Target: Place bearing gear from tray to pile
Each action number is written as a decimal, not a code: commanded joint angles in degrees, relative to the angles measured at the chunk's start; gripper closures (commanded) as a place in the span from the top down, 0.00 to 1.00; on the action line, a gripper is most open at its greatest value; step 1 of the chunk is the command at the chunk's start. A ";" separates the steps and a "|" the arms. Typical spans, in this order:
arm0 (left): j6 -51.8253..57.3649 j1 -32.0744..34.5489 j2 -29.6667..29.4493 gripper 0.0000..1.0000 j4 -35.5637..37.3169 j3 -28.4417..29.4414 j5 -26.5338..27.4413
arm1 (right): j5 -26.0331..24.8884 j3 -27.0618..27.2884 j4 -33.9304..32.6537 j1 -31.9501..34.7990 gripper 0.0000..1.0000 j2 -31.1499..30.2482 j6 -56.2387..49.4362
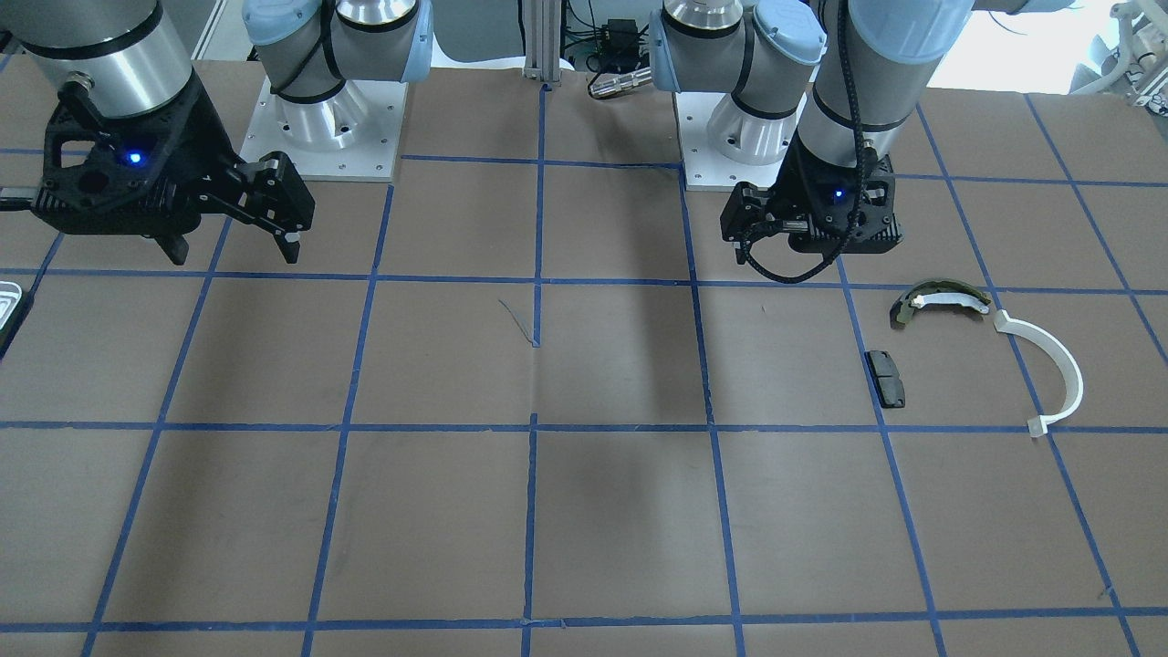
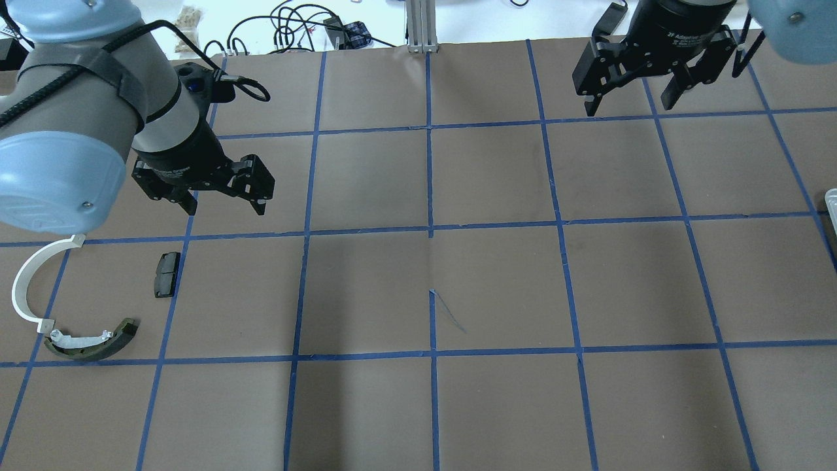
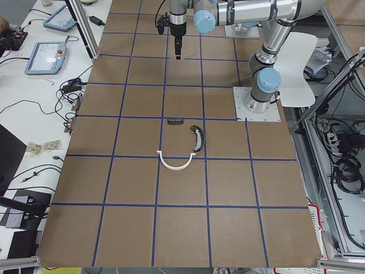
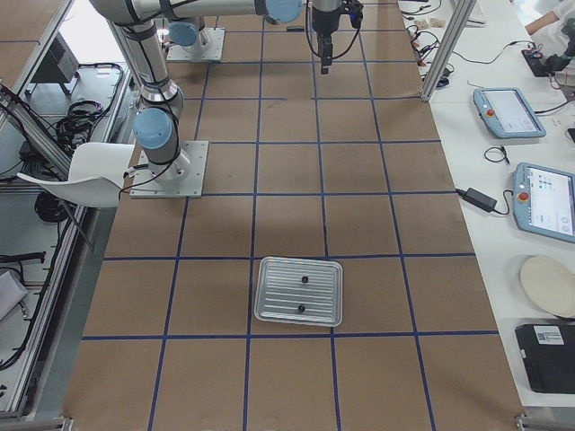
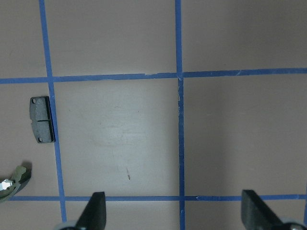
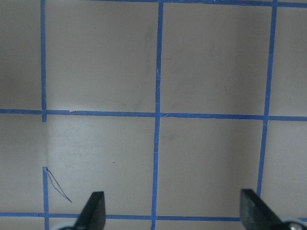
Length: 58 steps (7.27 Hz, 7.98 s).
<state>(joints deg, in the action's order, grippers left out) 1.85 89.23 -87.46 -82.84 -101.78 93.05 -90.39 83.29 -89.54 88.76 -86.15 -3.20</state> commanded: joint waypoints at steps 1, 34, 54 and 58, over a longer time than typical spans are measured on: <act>0.00 -0.02 1.23 1.00 0.12 -4.28 0.20 | -0.49 0.56 0.16 -5.57 1.00 0.19 -3.36; 0.09 -0.47 1.68 1.00 -6.99 5.10 -2.69 | 0.39 18.28 -31.84 -25.29 0.00 16.13 -31.46; -14.05 21.57 -18.77 1.00 15.23 2.73 -6.56 | 1.01 22.97 -35.61 -40.80 1.00 7.40 -55.46; -16.53 25.98 -27.65 1.00 22.89 2.64 -8.58 | 1.79 19.22 -36.41 -54.55 1.00 16.95 -98.51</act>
<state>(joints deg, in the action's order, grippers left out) -14.38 113.90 -112.34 -61.49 -99.11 84.98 -88.57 104.76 -125.75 37.26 -72.96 -86.18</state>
